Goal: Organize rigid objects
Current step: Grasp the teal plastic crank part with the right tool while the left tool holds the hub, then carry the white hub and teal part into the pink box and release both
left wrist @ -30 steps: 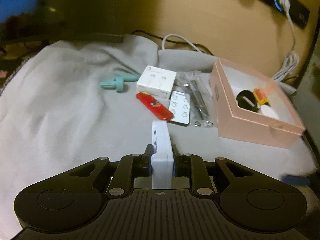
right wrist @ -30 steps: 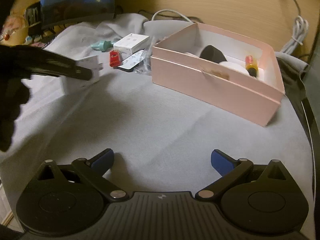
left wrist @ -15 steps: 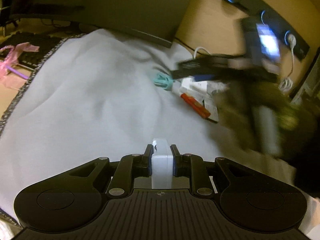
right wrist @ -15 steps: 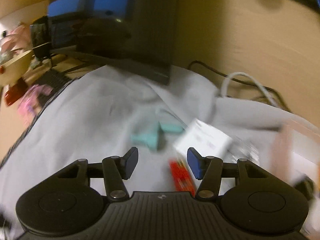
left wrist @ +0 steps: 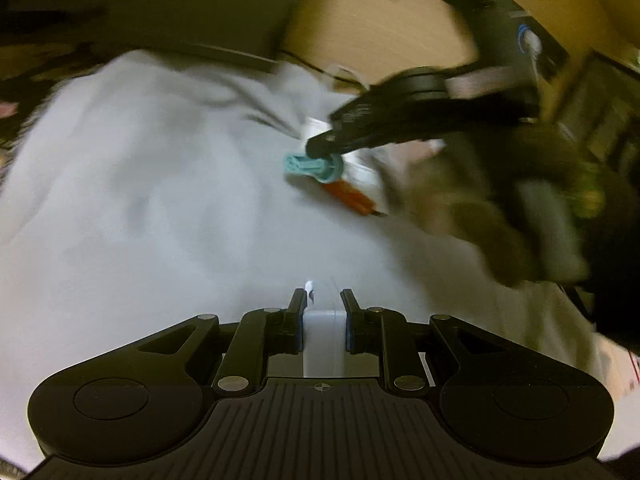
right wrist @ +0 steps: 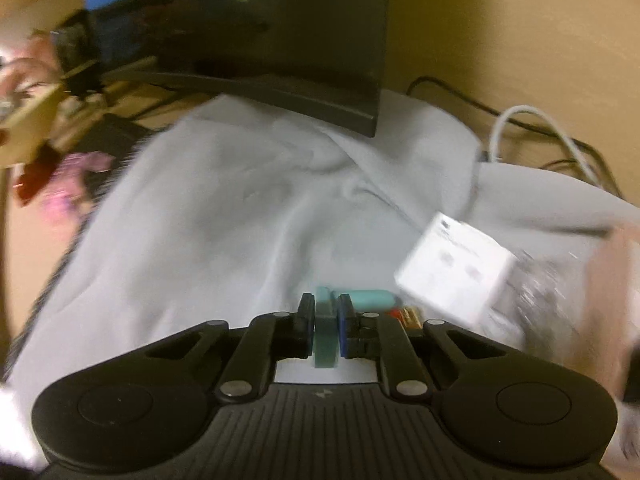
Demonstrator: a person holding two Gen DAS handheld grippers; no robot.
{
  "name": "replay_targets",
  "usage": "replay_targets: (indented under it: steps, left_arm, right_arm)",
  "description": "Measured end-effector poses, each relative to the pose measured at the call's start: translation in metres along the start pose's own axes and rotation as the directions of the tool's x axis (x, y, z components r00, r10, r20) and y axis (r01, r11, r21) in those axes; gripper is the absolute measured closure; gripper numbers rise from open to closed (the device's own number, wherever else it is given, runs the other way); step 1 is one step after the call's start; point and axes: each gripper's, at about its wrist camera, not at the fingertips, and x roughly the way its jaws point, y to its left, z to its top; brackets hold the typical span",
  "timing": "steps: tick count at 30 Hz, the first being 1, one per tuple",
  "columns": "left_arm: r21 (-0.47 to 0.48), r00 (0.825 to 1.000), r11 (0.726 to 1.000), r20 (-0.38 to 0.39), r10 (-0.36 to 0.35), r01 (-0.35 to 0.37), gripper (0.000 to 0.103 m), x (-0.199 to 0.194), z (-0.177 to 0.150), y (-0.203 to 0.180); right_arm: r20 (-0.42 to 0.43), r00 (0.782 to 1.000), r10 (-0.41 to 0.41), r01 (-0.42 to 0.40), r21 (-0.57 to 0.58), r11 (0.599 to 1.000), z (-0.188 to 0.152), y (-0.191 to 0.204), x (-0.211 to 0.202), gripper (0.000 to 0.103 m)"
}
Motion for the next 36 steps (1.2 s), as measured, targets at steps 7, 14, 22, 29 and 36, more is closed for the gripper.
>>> replay_targets:
  steps: [7, 14, 22, 29, 36]
  left_arm:
    - [0.041, 0.997, 0.997, -0.047, -0.056, 0.057, 0.082, 0.023, 0.002, -0.025]
    - [-0.019, 1.000, 1.000, -0.002, 0.022, -0.022, 0.082, 0.020, 0.010, -0.015]
    - [-0.075, 0.997, 0.995, 0.027, 0.068, -0.066, 0.083, 0.007, 0.014, 0.001]
    - [-0.020, 0.999, 0.999, -0.014, -0.040, 0.039, 0.083, 0.032, 0.020, -0.025]
    - [0.052, 0.995, 0.995, -0.045, -0.088, 0.091, 0.083, 0.046, 0.021, -0.055]
  right_arm:
    - [-0.055, 0.993, -0.102, 0.101, -0.018, 0.995, -0.091, -0.041, -0.079, 0.092]
    - [0.031, 0.984, -0.174, 0.175, -0.007, 0.985, -0.124, -0.047, -0.094, 0.047]
    - [0.022, 0.979, -0.205, 0.205, -0.006, 0.979, -0.138, -0.046, -0.097, 0.034]
    - [-0.077, 0.956, -0.284, 0.288, 0.058, 0.956, -0.195, -0.063, -0.122, 0.031]
    - [-0.031, 0.852, -0.523, 0.524, 0.031, 0.851, -0.202, -0.076, -0.130, 0.031]
